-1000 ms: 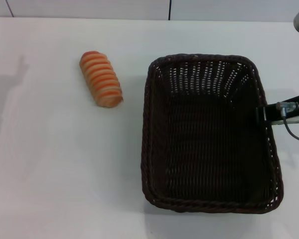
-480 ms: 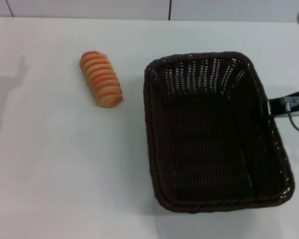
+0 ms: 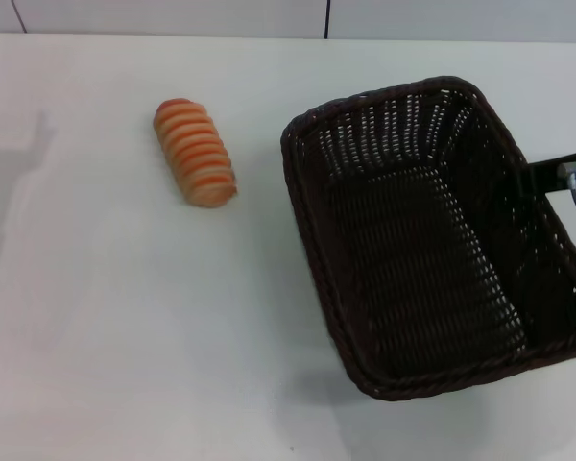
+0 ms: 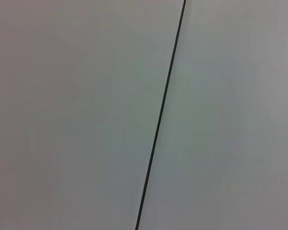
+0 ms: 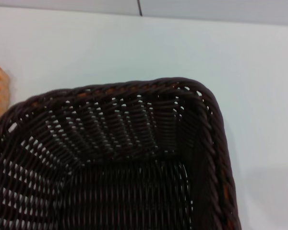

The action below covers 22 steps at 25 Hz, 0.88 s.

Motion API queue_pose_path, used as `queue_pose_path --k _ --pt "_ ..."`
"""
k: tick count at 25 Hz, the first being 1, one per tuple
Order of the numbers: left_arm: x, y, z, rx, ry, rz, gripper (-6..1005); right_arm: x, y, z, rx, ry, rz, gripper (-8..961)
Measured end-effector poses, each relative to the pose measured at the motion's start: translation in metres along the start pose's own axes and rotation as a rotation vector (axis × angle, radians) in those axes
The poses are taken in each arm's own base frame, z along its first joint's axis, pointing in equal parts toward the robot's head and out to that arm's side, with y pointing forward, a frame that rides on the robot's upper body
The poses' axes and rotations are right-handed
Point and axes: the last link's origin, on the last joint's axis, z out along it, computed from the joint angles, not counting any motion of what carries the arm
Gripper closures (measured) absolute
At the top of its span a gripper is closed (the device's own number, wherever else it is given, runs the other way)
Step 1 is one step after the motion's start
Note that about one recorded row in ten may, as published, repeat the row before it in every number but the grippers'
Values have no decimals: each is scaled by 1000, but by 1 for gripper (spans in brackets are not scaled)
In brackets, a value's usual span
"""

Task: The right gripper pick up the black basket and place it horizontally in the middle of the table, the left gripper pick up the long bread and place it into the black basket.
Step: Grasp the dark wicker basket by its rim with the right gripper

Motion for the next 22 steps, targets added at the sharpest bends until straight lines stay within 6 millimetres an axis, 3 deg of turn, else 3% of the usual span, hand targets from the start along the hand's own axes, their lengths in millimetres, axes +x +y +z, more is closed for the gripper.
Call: queue_pose_path --k 15,22 --pt "-1 2 -5 5 4 -4 139 -27 10 -12 -25 -192 -232 770" --pt "-2 4 -2 2 2 -2 139 -40 24 -24 -125 -292 -390 771"
